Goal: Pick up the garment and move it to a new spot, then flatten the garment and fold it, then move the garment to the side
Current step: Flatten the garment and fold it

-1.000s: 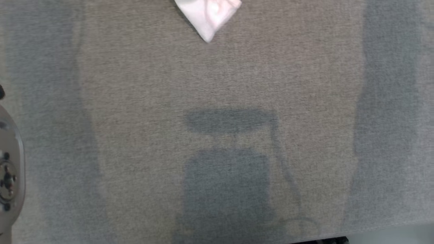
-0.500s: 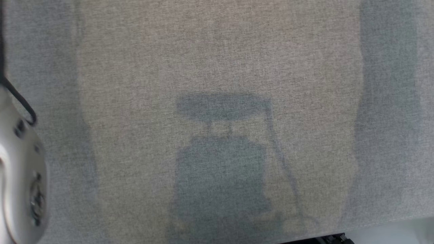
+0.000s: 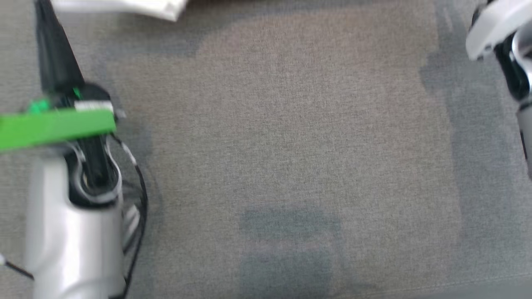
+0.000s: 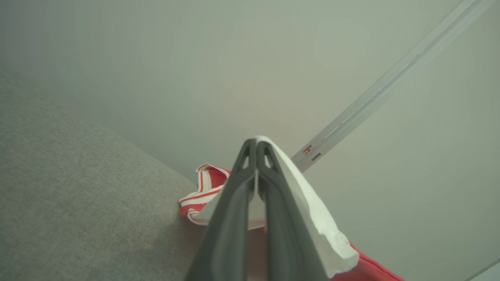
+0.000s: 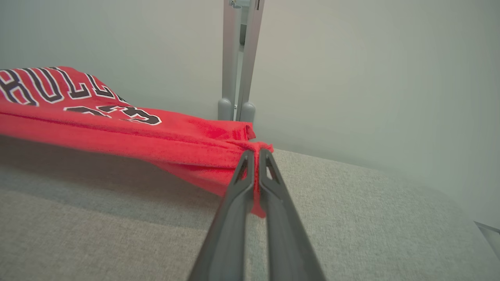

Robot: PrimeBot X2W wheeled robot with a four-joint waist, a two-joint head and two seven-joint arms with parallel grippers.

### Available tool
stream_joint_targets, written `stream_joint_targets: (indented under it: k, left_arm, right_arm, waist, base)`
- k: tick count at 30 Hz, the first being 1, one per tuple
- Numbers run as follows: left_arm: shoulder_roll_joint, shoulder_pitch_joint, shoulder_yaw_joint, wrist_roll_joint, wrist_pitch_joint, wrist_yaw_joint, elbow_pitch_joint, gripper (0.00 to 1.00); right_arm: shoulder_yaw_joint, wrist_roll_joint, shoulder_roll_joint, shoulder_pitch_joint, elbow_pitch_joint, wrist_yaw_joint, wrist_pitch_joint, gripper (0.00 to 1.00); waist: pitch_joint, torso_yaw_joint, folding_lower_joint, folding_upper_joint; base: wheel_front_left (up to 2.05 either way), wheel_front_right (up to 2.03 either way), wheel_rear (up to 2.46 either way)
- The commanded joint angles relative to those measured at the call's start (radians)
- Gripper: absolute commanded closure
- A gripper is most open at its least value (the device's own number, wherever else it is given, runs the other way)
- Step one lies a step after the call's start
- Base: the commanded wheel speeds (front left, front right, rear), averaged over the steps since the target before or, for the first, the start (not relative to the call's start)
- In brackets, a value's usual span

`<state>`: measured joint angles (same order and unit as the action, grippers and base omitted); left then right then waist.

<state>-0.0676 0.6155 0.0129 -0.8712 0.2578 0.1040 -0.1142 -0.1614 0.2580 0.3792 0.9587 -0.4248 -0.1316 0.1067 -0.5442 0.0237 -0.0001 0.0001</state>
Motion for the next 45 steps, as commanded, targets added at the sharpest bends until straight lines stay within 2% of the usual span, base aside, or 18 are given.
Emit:
stream_joint_targets:
  k: [1,6,11,12,14,19,24,29,38,45]
  left_arm:
    - [0.007,-0.093,0.009,-0.005,0.006,-0.016,0.021,1.00]
    - [0.013,-0.282,0.059,0.025,0.008,-0.047,0.035,1.00]
    - [0.015,-0.417,0.078,0.044,0.008,-0.076,0.042,1.00]
    - [0.016,-0.441,0.092,0.091,0.008,-0.078,0.040,1.00]
    - [0.016,-0.463,0.106,0.110,0.008,-0.081,0.034,1.00]
    - [0.015,-0.572,0.145,0.240,0.008,-0.110,0.025,1.00]
    - [0.012,-0.661,0.177,0.329,0.007,-0.129,0.017,1.00]
    - [0.007,-0.728,0.192,0.371,0.007,-0.133,0.015,1.00]
    - [-0.054,-0.822,0.249,0.423,-0.042,-0.124,0.056,1.00]
    - [-0.110,-0.928,0.286,0.431,-0.134,-0.124,0.157,1.00]
  right_arm:
    - [0.014,0.012,0.018,-0.097,0.046,0.002,0.043,1.00]
    - [0.066,-0.020,0.021,-0.299,0.156,0.002,0.121,1.00]
    - [0.094,-0.059,-0.010,-0.461,0.215,0.002,0.181,1.00]
    - [0.100,-0.067,-0.014,-0.489,0.219,0.002,0.195,1.00]
    - [0.103,-0.079,-0.014,-0.517,0.224,0.002,0.205,1.00]
    - [0.117,-0.127,-0.040,-0.647,0.251,0.002,0.264,1.00]
    - [0.141,-0.131,-0.061,-0.745,0.296,0.002,0.308,1.00]
    - [0.189,-0.153,-0.075,-0.812,0.345,0.002,0.341,1.00]
    - [0.225,-0.162,-0.090,-0.924,0.408,0.002,0.444,1.00]
    - [0.293,-0.184,-0.143,-1.012,0.476,0.002,0.515,1.00]
  waist:
    - [0.133,-0.045,0.0001,-0.0001]
    - [0.224,-0.068,0.0001,-0.0001]
    - [0.304,-0.092,0.0001,-0.0001]
    - [0.319,-0.098,0.0001,-0.0001]
    - [0.332,-0.105,0.0001,-0.0001]
    - [0.386,-0.133,0.0001,-0.0001]
    - [0.417,-0.155,0.0001,-0.0001]
    - [0.439,-0.169,0.0001,-0.0001]
    - [0.456,-0.189,0.0001,-0.0001]
    - [0.449,-0.195,0.0001,-0.0001]
  base:
    - [0.00,0.00,0.00]
    - [0.00,0.00,0.00]
    - [0.00,0.00,0.00]
    - [0.00,0.00,0.00]
    - [0.00,0.00,0.00]
    - [0.00,0.00,0.00]
    - [0.00,0.00,0.00]
    - [0.00,0.00,0.00]
    - [0.00,0.00,0.00]
    - [0.00,0.00,0.00]
